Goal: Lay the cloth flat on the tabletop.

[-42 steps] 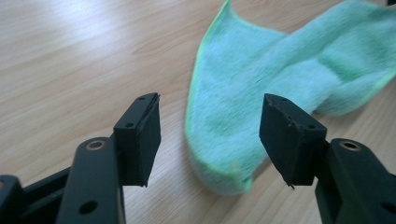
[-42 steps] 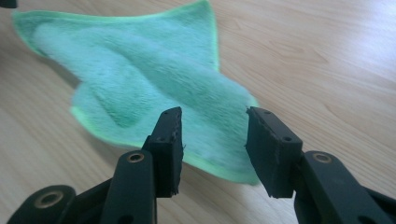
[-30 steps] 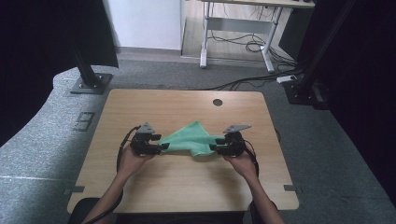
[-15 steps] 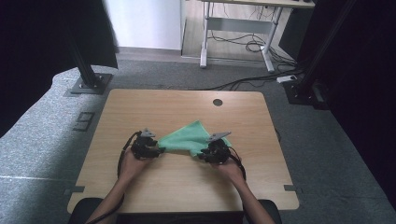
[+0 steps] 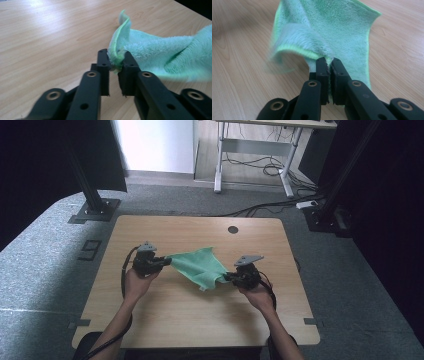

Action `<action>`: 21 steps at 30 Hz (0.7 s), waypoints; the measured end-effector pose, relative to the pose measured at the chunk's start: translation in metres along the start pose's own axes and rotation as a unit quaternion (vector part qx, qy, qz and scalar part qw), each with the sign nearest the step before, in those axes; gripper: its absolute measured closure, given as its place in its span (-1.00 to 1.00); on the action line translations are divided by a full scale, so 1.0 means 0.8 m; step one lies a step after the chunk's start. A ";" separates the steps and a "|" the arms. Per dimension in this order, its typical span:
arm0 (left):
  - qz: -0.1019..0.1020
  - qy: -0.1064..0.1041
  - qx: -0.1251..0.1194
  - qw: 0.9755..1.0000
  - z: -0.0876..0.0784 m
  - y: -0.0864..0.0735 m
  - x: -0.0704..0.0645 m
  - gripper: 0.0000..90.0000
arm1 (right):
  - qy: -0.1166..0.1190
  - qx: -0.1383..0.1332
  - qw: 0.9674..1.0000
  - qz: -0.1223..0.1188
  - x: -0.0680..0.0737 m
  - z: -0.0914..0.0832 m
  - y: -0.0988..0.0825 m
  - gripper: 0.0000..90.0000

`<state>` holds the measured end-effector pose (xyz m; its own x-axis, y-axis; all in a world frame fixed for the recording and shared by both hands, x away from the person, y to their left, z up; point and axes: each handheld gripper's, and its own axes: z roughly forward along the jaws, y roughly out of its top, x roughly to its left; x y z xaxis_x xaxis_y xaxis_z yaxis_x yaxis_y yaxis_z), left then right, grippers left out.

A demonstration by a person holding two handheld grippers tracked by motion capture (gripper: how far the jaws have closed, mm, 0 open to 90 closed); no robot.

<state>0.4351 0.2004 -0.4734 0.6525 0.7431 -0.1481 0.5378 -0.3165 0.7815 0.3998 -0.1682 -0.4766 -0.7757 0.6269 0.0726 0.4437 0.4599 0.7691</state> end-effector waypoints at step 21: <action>-0.008 0.017 0.089 0.996 0.042 -0.054 -0.026 -0.68 | -0.050 0.035 0.997 0.042 -0.034 0.021 -0.046 -0.14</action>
<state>0.4163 0.1786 -0.5244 0.6258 0.7679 -0.1372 0.6366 -0.4012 0.6586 0.4123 -0.1919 -0.5172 -0.6874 0.7230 0.0691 0.5386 0.4437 0.7163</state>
